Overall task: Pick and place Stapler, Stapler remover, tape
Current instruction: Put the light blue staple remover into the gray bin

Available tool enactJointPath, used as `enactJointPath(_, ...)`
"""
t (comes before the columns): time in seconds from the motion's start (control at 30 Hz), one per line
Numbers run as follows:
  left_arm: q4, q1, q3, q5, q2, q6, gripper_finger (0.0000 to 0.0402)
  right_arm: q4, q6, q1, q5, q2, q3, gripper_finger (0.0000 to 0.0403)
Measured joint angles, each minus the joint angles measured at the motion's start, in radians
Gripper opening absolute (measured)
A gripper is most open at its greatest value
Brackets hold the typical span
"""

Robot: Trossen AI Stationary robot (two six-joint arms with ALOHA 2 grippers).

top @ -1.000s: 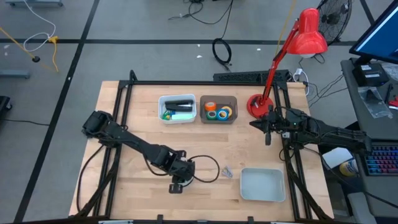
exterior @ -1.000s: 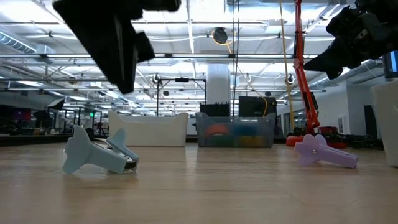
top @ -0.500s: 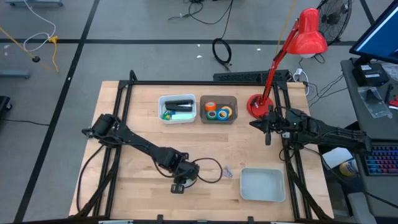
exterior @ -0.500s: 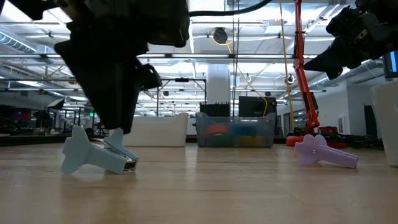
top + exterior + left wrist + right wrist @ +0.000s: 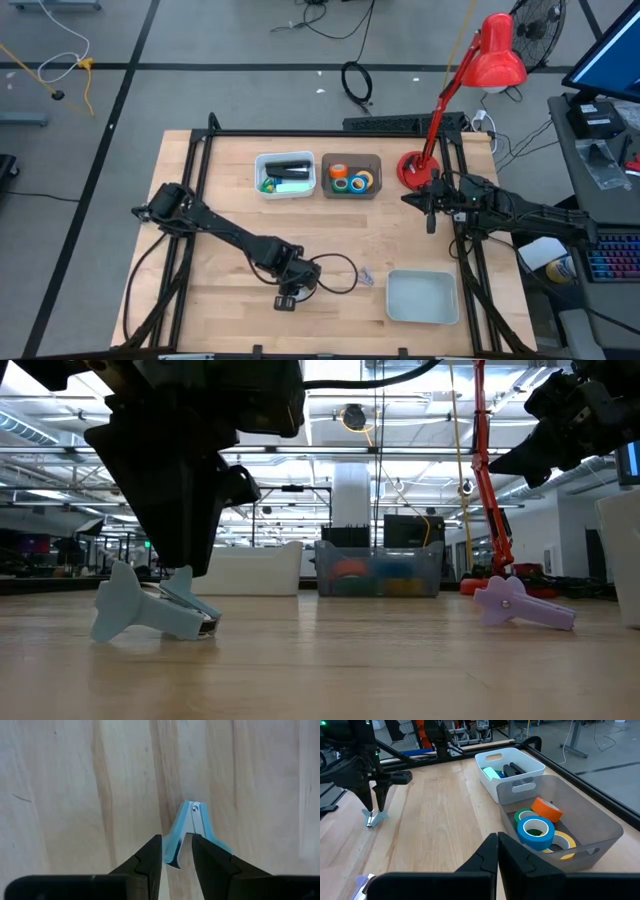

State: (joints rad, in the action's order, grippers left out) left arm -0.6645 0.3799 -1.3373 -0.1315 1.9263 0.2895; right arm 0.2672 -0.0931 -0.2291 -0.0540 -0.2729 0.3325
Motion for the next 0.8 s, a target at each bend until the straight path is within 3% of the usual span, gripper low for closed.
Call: enactJointPath(0.8, -0.016, -0.002, -0.001, 0.005, 0.0, 0.001, 0.0104, 0.0, 0.0, 0.0, 0.0, 0.0, 0.0, 0.0004)
